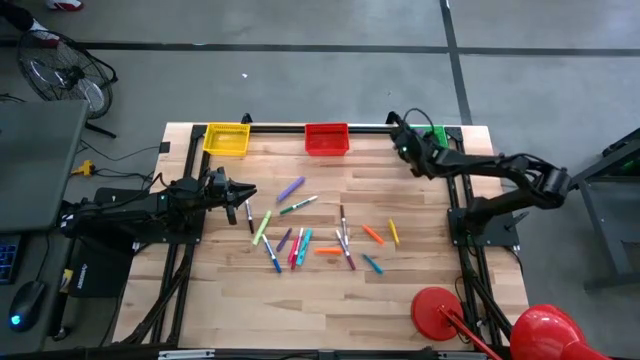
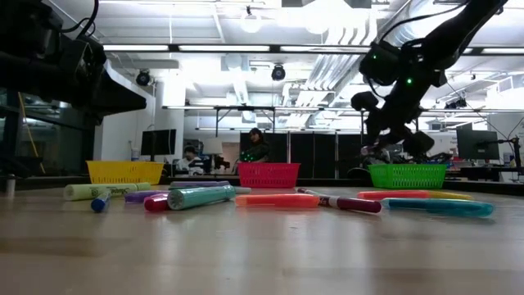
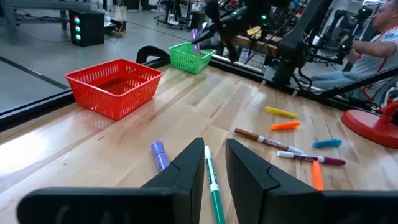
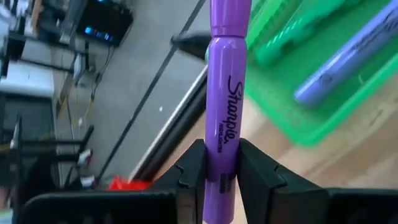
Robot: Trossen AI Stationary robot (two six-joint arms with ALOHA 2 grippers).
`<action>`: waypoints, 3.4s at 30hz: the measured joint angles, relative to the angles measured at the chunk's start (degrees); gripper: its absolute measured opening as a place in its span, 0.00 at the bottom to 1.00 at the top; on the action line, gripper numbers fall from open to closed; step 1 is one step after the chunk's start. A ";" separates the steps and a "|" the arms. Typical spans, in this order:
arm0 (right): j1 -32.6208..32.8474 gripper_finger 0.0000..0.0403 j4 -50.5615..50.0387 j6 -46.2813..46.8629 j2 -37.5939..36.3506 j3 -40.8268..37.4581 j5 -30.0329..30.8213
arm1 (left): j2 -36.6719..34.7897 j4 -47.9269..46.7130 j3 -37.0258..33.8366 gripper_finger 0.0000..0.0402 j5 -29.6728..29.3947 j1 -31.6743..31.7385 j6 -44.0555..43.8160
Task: Pick & Place Markers
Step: Put the purple highlighter into the green bin, then put the yellow pen into the red bin
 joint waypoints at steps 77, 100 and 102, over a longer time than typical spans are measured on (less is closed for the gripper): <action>-15.02 0.27 -8.46 5.40 0.33 0.07 -5.34 | 0.02 -0.02 0.02 0.16 0.07 0.00 0.00; -5.86 0.27 3.32 -34.36 0.26 0.07 -5.38 | 0.01 -0.01 0.01 0.16 0.07 0.00 0.01; -4.49 0.27 4.29 -37.42 0.05 0.07 -6.36 | 0.00 -0.01 0.01 0.16 0.07 0.00 0.01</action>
